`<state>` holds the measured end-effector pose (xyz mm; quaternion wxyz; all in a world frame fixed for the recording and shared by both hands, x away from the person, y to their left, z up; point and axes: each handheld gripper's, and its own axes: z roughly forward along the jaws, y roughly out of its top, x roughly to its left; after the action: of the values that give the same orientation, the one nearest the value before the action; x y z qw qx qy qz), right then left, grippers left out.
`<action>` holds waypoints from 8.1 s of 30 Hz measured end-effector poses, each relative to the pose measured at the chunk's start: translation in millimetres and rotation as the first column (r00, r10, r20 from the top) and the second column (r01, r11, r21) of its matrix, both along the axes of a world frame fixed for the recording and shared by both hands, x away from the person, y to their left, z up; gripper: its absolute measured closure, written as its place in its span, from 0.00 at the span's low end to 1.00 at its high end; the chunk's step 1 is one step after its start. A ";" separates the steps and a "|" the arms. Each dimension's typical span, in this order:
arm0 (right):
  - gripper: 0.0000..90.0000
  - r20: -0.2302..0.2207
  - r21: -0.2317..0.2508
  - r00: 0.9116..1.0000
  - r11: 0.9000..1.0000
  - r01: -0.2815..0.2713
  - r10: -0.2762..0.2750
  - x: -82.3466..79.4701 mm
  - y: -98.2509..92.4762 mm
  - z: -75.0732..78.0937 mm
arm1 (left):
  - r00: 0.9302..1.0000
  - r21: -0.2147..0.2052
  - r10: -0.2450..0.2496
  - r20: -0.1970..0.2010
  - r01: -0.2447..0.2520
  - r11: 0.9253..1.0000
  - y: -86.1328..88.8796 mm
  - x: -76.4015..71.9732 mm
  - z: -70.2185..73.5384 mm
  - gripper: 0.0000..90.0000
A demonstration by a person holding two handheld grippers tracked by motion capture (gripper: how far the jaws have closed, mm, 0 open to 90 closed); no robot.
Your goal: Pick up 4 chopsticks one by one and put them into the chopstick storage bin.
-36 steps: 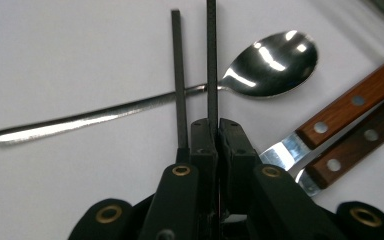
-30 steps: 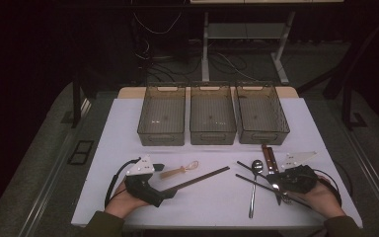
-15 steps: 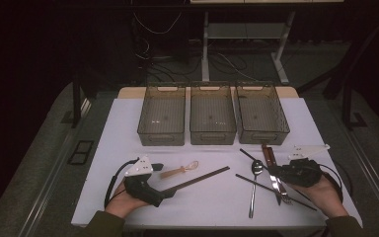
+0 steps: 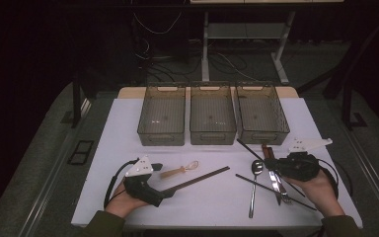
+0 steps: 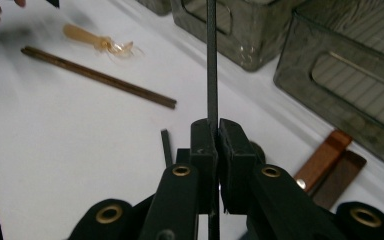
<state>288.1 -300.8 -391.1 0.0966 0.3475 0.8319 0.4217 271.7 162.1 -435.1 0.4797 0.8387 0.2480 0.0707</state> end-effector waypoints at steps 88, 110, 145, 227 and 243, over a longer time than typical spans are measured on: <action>0.95 0.132 0.144 0.990 0.989 0.036 -0.055 151.5 225.8 74.2 | 1.000 -0.034 -0.023 0.006 0.023 0.999 -0.2 -1.3 1.7 0.00; 0.95 0.122 0.116 0.988 0.990 0.083 -0.097 188.1 290.9 52.2 | 1.000 -0.040 -0.023 0.007 0.023 0.999 -0.9 -0.7 2.1 0.00; 0.62 0.063 0.049 0.991 0.992 0.114 -0.117 201.2 312.6 32.6 | 0.999 -0.026 -0.036 0.007 0.036 0.999 -1.6 -0.3 1.9 0.00; 0.53 0.004 -0.034 0.998 0.997 -0.070 0.070 -1.5 12.8 -7.8 | 0.999 0.004 -0.035 0.013 0.035 0.999 -1.8 -3.0 -1.4 0.00; 0.73 -0.073 -0.137 0.991 0.983 -0.123 0.114 -24.2 -7.5 -33.2 | 0.999 0.018 -0.043 0.019 0.043 0.999 -2.0 -3.2 -0.9 0.00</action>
<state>264.0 -308.3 -424.3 0.0686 0.3032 0.8817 0.3551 268.5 160.2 -436.1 0.4758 0.8474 0.2248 0.0706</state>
